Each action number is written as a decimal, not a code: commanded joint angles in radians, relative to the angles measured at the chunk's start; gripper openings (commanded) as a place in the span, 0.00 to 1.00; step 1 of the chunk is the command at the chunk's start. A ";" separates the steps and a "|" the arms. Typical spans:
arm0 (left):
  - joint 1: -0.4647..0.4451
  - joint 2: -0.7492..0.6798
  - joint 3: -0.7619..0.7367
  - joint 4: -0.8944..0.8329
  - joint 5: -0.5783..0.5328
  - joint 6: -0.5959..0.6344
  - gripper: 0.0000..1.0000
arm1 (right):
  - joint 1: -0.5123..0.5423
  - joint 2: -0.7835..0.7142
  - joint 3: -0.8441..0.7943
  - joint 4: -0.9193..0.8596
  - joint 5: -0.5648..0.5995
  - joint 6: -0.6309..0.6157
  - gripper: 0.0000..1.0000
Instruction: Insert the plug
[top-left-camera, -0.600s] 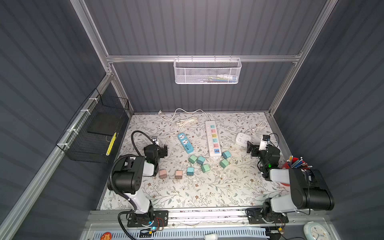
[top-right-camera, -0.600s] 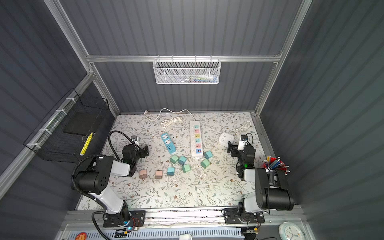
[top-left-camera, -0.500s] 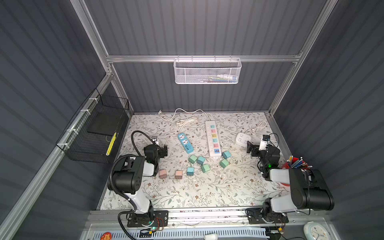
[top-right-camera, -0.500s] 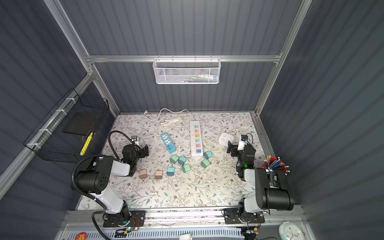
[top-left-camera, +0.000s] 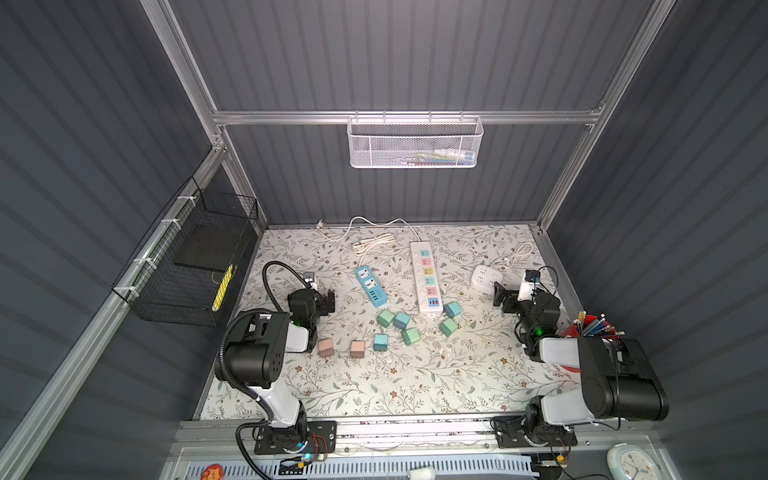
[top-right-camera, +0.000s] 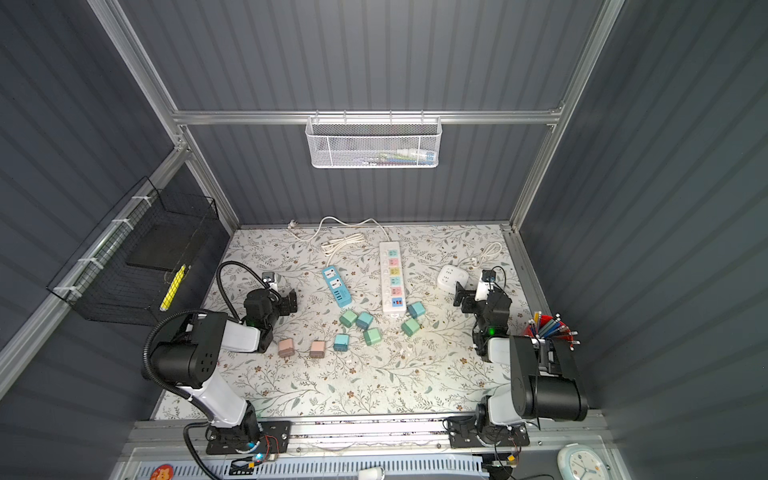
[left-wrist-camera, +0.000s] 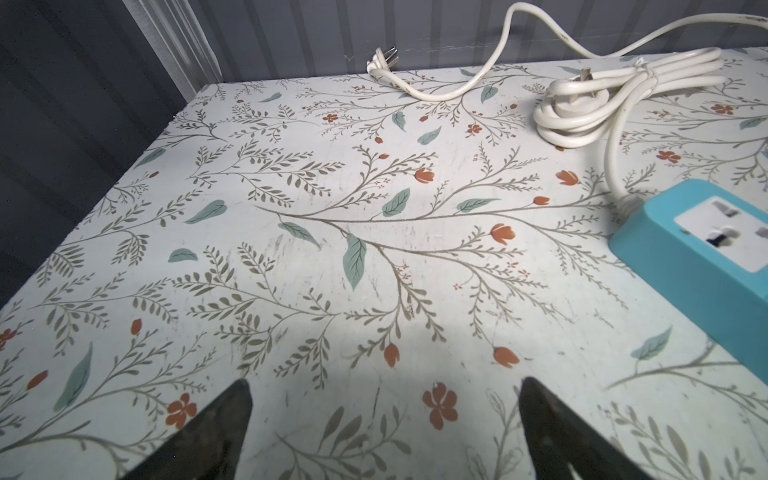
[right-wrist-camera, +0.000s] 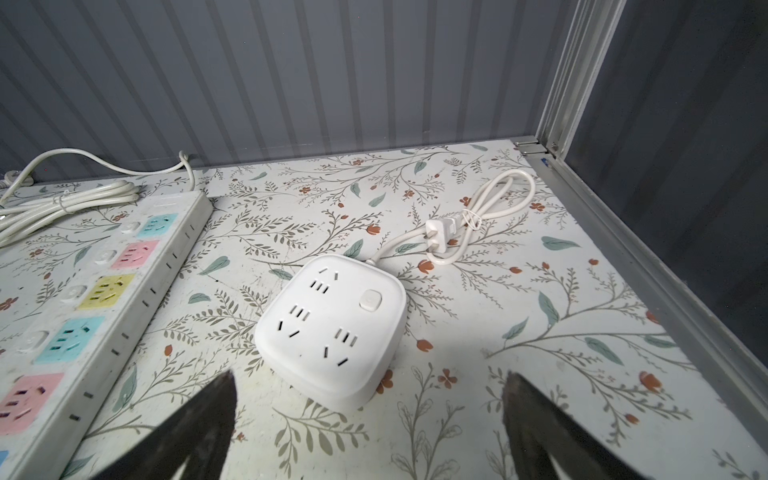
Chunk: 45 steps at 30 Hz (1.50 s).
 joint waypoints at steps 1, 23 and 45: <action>0.007 0.005 0.014 0.006 0.009 -0.013 1.00 | -0.003 0.002 0.014 0.001 -0.004 -0.007 0.99; 0.007 0.005 0.014 0.006 0.009 -0.013 1.00 | -0.003 0.001 0.013 0.005 -0.003 -0.007 0.99; 0.005 -0.264 0.190 -0.431 -0.022 -0.088 1.00 | 0.050 -0.165 0.390 -0.720 0.199 0.080 0.99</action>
